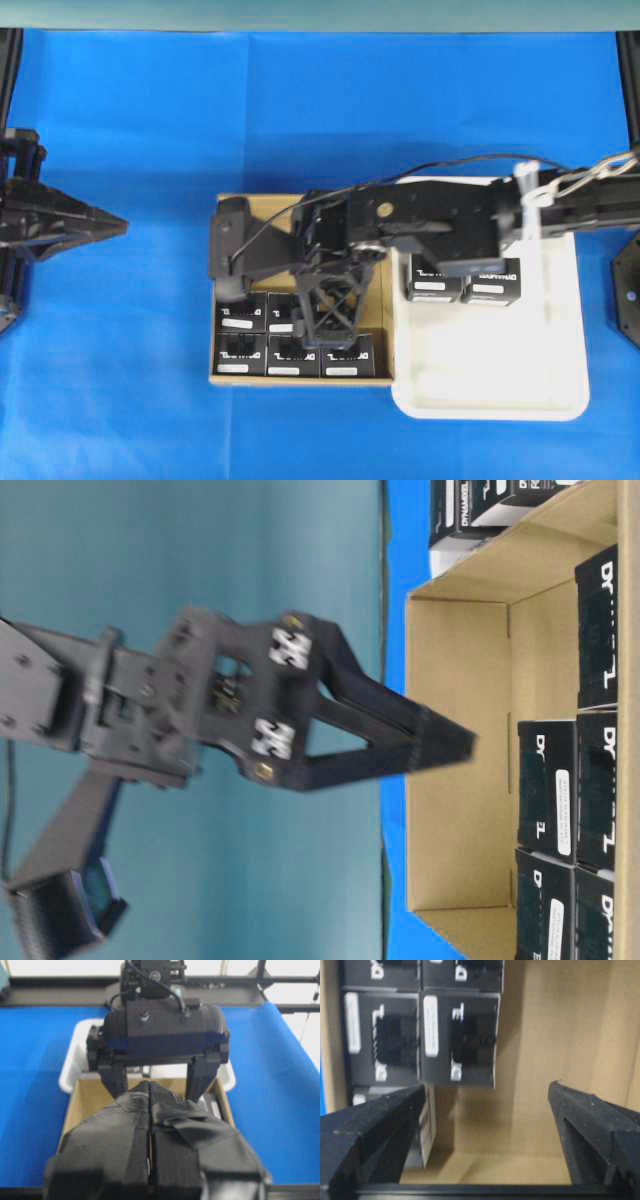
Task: Pick the box from inside the cardboard box.
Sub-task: 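Lower the open right gripper around a black package in the box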
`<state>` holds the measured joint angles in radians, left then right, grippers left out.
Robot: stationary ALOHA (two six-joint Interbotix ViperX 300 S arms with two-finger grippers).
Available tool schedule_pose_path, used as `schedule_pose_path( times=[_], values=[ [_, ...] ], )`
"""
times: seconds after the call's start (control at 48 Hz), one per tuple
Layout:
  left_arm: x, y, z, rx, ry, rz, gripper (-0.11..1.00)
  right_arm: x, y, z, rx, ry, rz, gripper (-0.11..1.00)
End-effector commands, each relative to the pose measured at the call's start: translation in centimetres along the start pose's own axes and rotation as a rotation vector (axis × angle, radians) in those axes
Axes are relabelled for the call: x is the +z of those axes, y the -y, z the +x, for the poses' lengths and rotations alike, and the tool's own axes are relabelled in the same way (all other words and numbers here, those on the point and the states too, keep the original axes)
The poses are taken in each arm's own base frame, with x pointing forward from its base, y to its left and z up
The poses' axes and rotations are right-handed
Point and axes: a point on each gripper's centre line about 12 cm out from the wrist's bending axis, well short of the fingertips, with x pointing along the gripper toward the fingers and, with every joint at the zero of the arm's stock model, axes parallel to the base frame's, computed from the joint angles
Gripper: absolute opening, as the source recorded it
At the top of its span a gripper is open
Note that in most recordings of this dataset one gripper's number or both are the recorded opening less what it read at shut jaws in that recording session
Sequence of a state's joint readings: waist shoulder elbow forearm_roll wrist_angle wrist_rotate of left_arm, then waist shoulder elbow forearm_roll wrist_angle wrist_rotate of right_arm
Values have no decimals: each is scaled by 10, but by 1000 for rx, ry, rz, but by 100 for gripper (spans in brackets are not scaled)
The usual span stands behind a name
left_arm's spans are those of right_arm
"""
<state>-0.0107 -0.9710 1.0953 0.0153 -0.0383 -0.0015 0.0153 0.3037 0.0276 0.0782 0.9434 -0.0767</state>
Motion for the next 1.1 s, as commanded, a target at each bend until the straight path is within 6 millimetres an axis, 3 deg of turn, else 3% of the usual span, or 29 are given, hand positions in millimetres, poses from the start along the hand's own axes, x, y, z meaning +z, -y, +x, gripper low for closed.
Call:
schedule_pose_path(
  times=[0.0, 0.333, 1.082],
  values=[
    [7, 0, 2, -1, -3, -1, -6, 6, 1, 6, -3, 20, -2, 99],
    [5, 0, 2, -3, -38, -1, -6, 10, 2, 26, -3, 18, 1, 99],
    [4, 0, 2, -2, -51, -1, -6, 12, -6, 36, 21, 5, 5, 99]
  ],
)
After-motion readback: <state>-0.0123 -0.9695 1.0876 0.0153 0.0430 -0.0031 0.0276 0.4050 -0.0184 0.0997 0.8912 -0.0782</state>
